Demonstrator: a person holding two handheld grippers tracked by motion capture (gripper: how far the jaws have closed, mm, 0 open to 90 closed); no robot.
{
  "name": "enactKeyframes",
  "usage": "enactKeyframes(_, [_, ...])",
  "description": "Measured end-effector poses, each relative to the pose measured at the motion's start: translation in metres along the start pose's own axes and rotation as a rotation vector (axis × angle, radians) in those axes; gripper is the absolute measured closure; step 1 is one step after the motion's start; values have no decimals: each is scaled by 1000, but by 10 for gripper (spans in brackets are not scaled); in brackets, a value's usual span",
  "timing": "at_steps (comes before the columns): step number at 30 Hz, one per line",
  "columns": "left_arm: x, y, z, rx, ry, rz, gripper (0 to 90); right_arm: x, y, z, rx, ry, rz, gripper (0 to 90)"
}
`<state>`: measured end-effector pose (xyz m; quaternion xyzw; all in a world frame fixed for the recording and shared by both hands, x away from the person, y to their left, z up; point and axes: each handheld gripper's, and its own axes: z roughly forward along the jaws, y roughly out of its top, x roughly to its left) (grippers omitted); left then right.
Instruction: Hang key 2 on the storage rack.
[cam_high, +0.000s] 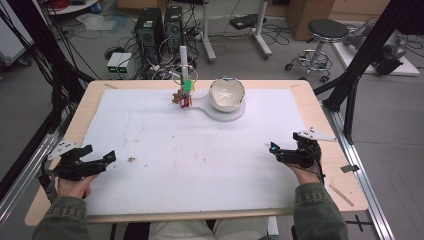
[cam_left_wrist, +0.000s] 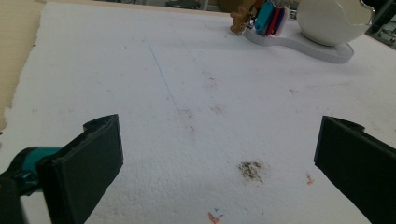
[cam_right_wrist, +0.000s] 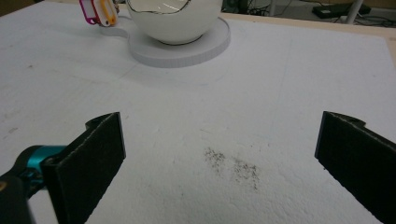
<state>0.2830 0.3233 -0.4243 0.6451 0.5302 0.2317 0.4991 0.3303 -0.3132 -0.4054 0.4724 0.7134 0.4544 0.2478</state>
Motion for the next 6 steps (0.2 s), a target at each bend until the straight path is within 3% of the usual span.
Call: enactKeyframes(6, [-2,0,1,4,-5,4,17,-3,-8,-2,7,-3,3,8])
